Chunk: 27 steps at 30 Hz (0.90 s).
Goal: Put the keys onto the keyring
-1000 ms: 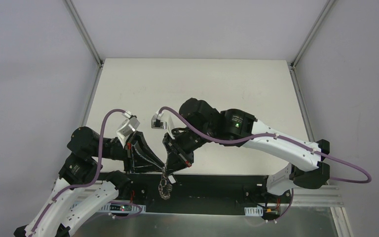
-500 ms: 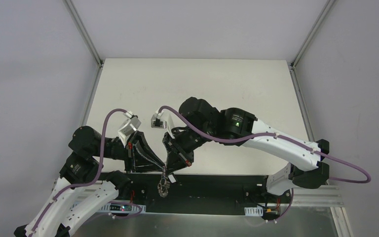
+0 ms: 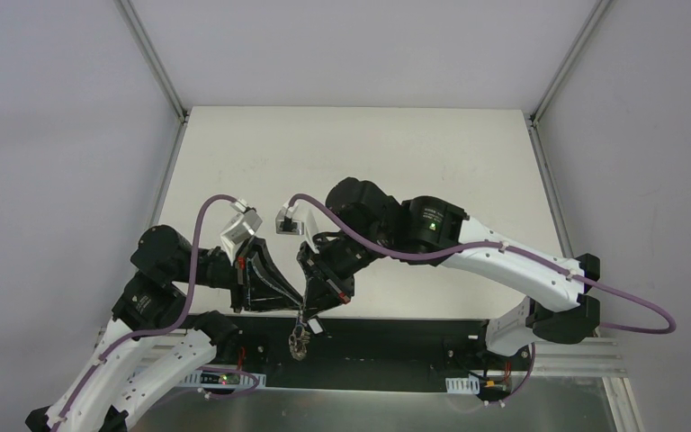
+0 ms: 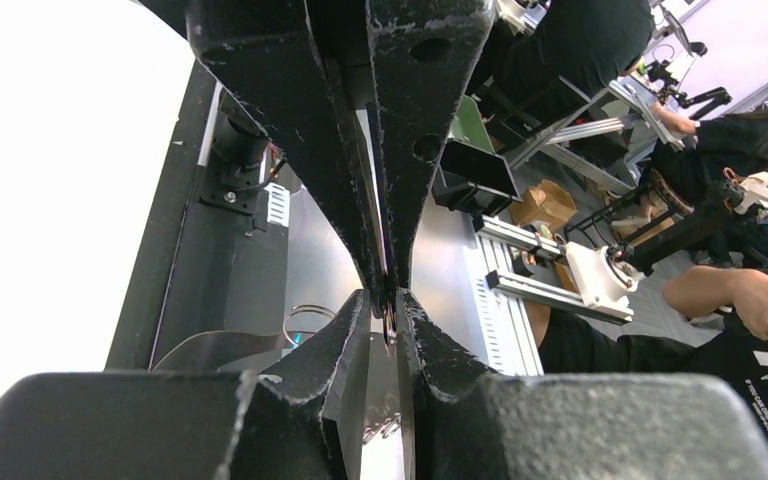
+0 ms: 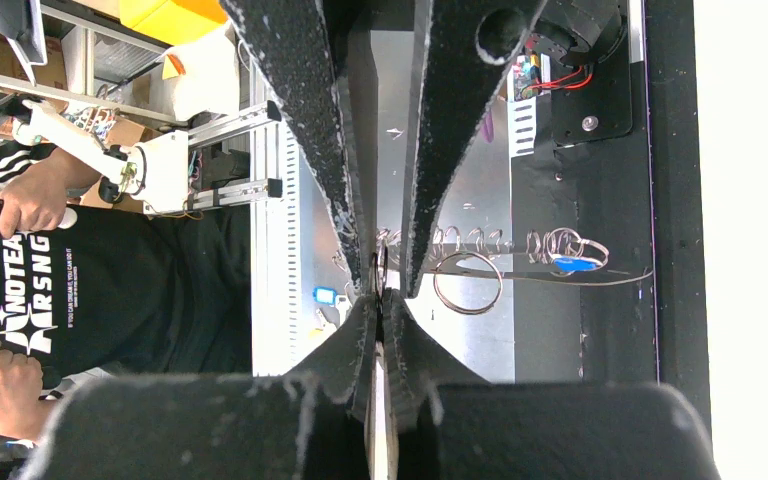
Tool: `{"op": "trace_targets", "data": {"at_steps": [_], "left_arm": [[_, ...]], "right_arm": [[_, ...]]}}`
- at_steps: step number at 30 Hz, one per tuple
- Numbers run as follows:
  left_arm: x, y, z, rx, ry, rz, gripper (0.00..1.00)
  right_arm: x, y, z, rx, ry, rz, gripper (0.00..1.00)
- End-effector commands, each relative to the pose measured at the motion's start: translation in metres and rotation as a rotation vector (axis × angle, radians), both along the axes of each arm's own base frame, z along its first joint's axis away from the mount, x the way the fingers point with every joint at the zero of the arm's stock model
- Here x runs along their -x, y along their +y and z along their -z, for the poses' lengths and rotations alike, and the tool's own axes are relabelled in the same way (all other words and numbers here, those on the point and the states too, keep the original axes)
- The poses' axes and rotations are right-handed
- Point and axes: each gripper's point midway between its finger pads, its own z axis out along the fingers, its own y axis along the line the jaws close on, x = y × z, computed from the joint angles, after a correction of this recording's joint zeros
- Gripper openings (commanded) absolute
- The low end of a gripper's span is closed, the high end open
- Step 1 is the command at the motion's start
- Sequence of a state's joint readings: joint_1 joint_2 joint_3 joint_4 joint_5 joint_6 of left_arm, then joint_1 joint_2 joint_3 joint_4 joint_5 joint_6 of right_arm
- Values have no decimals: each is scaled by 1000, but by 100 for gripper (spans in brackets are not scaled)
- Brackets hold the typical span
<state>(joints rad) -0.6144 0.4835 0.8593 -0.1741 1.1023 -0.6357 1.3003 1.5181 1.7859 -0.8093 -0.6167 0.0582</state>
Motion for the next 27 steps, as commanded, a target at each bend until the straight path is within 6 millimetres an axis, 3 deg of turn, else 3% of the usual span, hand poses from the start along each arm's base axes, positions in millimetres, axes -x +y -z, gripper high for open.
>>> {"op": "trace_targets", "data": {"at_steps": [1, 5, 14, 17, 20, 22, 27], "left_arm": [[4, 1, -4, 11, -32, 29, 13], [5, 1, -3, 5, -25, 44, 0], [1, 0, -1, 4, -50, 17, 0], [-1, 2, -5, 21, -87, -17, 0], [0, 7, -16, 55, -152, -63, 0], [2, 11, -25, 80, -199, -86, 0], [6, 21, -51, 164, -322, -147, 0]], "right_arm": [[1, 2, -22, -68, -17, -21, 0], [1, 2, -21, -65, -21, -22, 0], [-10, 8, -23, -76, -42, 55, 1], [-16, 8, -24, -101, -67, 106, 15], [-20, 4, -26, -141, -103, 157, 21], [-25, 0, -24, -164, -145, 209, 30], [-40, -11, -36, -292, -264, 349, 42]]}}
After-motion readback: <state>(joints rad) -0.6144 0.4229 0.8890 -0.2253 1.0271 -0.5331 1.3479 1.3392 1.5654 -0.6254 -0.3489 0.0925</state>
